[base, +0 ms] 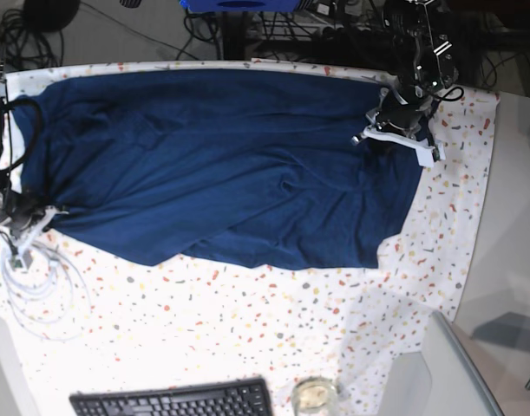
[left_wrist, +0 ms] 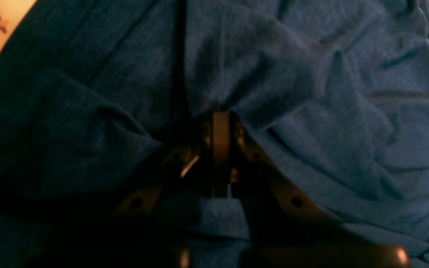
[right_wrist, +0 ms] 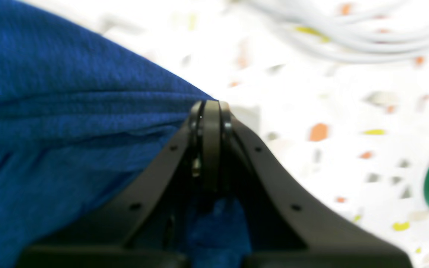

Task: Layout the t-shirt on the table in an organized manner, then fold the t-shirt properly
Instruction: 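Grasp opposite shirt corners with both grippers and pull the shirt taut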

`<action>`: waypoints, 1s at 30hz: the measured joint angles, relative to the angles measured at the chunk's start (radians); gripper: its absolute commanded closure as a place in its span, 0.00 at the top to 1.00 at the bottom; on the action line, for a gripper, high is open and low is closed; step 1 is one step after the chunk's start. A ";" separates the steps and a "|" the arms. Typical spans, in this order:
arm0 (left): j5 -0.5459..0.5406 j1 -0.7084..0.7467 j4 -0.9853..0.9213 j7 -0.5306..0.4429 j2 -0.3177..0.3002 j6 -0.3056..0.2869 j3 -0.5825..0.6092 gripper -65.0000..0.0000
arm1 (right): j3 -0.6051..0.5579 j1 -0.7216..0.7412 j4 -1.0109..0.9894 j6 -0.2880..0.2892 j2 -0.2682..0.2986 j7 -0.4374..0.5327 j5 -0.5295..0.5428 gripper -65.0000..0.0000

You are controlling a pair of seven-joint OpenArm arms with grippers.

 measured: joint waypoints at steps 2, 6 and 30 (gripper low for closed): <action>-0.001 0.006 0.004 0.000 -0.001 0.000 -0.001 0.00 | 0.000 -0.003 0.000 -0.006 0.000 0.018 -0.001 0.00; 0.000 0.007 0.005 0.000 -0.001 0.001 -0.002 0.00 | 0.000 -0.005 0.000 -0.085 0.007 0.022 -0.008 0.00; 0.064 0.061 0.242 0.155 0.002 0.060 -0.008 0.00 | -0.003 -0.225 0.545 -0.172 -0.067 -0.275 -0.002 0.00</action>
